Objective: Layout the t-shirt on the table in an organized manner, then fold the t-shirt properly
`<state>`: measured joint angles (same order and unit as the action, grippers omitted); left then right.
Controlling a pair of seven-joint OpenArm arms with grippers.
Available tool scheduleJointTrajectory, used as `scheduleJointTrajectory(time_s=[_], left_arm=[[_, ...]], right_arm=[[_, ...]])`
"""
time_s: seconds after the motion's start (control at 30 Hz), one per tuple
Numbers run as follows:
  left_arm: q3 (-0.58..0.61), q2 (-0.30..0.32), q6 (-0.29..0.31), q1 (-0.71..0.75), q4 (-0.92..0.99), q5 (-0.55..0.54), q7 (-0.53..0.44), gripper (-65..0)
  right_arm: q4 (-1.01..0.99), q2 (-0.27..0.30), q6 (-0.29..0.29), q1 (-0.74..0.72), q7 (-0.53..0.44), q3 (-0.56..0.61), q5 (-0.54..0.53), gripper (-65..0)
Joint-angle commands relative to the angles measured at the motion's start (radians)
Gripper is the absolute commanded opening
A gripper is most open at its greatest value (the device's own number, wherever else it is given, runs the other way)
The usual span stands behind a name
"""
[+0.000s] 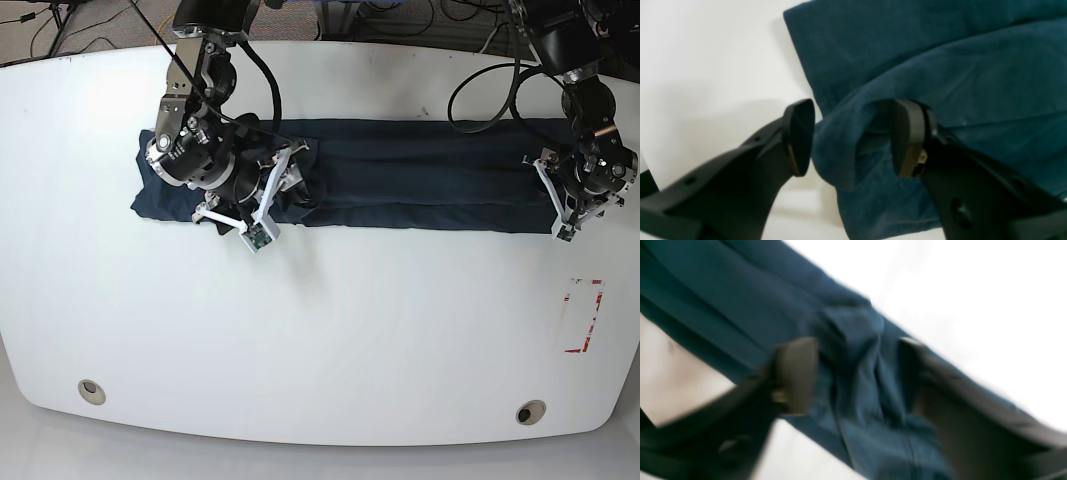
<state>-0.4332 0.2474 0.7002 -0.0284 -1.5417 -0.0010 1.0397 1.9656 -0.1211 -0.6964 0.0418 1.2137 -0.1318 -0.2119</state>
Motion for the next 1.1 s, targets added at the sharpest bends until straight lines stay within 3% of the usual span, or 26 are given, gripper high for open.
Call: scheduleJointTrajectory(time_s=[0.0,0.4,0.57,0.7,0.83,1.07], left_arm=[[-0.003,0.016,-0.002,-0.015,-0.016,-0.006,-0.012,-31.1],[-0.003,0.016,-0.002,-0.015,-0.016,-0.006,-0.012,-31.1],[-0.003,0.016,-0.002,-0.015,-0.016,-0.006,-0.012,-31.1],[-0.003,0.016,-0.002,-0.014,-0.016,-0.006,-0.012,-31.1],[-0.003,0.016,-0.002,-0.001,-0.018,-0.007,-0.012,-31.1],[-0.003,0.016,-0.002,0.008,-0.018,-0.007,-0.012,-31.1]], right_arm=[[-0.01,-0.002,-0.002,-0.021,-0.028,0.005,-0.013,-12.7],[-0.225,-0.001,-0.002,-0.067,-0.179,0.008,-0.016,-13.3],[-0.298,-0.001,-0.002,-0.073,-0.245,0.01,-0.016,-26.5],[-0.318,-0.001,-0.002,-0.073,-0.266,0.01,-0.016,-44.7],[-0.318,-0.001,-0.002,-0.073,-0.266,0.011,-0.022,-57.7],[-0.309,-0.001,-0.002,-0.072,-0.266,0.011,-0.024,-59.3]])
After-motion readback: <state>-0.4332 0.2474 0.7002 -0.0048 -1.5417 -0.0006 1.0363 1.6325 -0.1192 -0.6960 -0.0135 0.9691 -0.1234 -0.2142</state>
